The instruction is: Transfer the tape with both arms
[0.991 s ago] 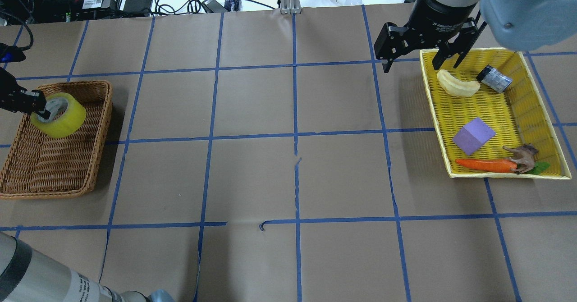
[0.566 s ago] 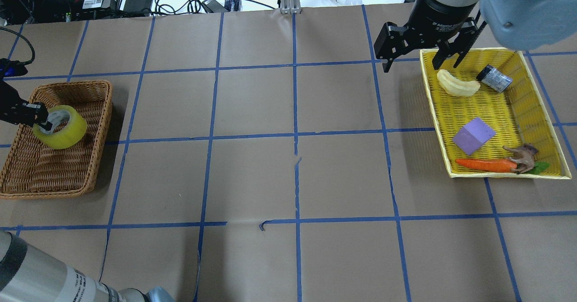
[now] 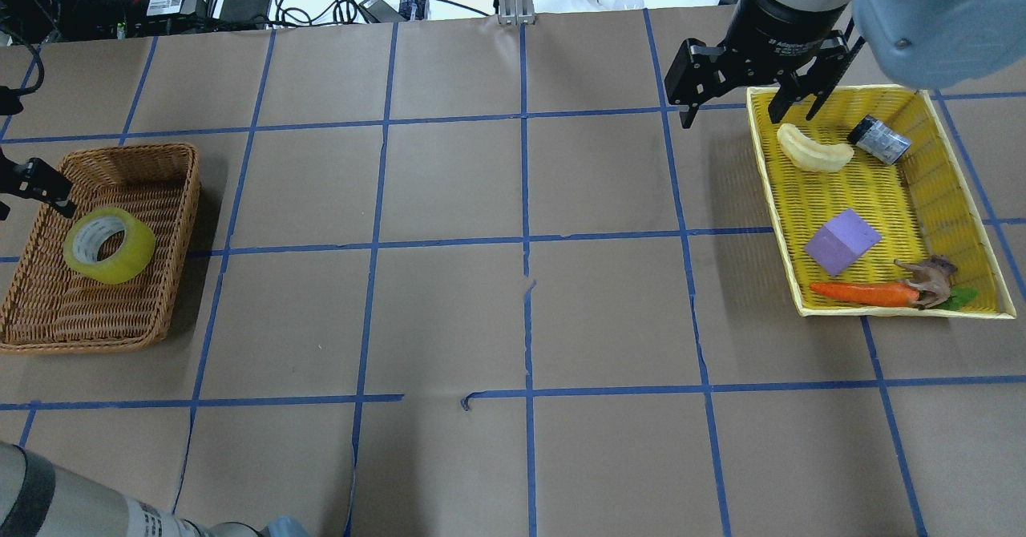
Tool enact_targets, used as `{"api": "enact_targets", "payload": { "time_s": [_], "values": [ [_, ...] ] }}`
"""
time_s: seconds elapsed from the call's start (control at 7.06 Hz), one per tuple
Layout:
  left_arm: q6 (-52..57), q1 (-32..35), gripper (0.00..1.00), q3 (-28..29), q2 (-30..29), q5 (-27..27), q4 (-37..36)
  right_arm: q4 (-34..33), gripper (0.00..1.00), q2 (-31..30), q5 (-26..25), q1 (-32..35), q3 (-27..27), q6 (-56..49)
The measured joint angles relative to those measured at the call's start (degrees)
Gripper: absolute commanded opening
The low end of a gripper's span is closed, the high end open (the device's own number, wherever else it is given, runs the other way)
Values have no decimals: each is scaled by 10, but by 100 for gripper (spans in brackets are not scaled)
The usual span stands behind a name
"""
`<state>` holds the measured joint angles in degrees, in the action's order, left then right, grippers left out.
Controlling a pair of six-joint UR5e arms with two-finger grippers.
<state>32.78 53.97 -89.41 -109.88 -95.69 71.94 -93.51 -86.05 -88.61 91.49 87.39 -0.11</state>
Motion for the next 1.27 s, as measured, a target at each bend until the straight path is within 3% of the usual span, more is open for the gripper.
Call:
{"api": "enact_targets", "payload": {
  "time_s": [0.42, 0.85, 1.27],
  "values": [
    [-181, 129, 100, 0, 110, 25, 63, 0, 100, 0, 0, 0, 0, 0],
    [-292, 282, 100, -6, 163, 50, 81, 0, 100, 0, 0, 0, 0, 0],
    [-312, 332, 100, -9, 178, 55, 103, 0, 100, -1, 0, 0, 1, 0]
  ]
}}
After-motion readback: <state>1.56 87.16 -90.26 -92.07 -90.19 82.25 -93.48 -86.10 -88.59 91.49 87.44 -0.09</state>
